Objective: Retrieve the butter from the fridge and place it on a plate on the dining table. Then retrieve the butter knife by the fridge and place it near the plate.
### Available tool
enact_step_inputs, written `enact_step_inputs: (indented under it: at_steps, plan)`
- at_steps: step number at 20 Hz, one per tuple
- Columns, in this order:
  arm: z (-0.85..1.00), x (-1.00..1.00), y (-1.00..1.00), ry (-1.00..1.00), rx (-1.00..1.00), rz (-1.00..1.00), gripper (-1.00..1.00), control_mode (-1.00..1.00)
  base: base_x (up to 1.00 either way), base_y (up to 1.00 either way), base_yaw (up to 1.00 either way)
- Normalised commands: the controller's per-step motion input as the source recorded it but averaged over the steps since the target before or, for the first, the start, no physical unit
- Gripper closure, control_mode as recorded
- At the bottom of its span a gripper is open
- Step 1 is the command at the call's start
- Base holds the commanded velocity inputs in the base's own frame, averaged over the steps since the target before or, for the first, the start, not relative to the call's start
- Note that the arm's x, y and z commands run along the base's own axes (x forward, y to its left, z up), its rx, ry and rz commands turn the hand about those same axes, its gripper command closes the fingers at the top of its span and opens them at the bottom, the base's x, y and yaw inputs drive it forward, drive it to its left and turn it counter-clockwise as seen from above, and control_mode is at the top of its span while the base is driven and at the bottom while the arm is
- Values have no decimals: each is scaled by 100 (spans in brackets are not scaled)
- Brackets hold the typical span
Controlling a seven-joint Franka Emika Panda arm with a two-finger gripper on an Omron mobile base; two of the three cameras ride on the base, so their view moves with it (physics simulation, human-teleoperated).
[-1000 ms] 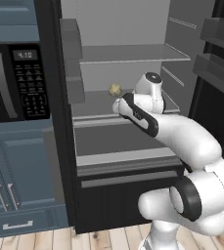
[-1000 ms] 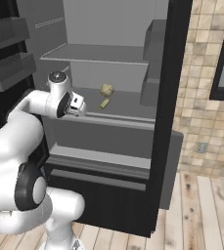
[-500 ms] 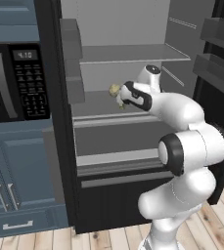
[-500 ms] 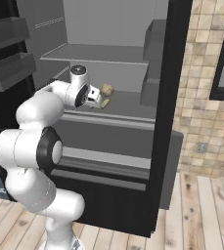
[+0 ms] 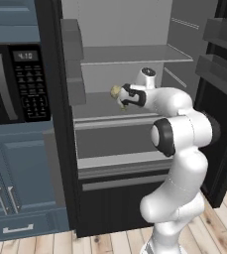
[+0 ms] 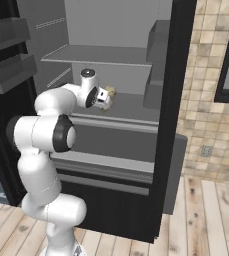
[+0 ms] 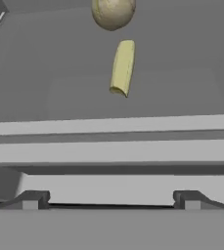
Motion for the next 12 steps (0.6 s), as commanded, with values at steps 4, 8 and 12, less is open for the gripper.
enact_step_inputs:
  at_steps: [4, 8, 12]
  plan:
    - [-41, 60, -1, 0, 0, 0, -100, -100, 0, 0, 0]
    - [-41, 63, 0, 0, 0, 0, -100, -100, 0, 0, 0]
    - [-16, 43, 0, 0, 0, 0, -100, -100, 0, 0, 0]
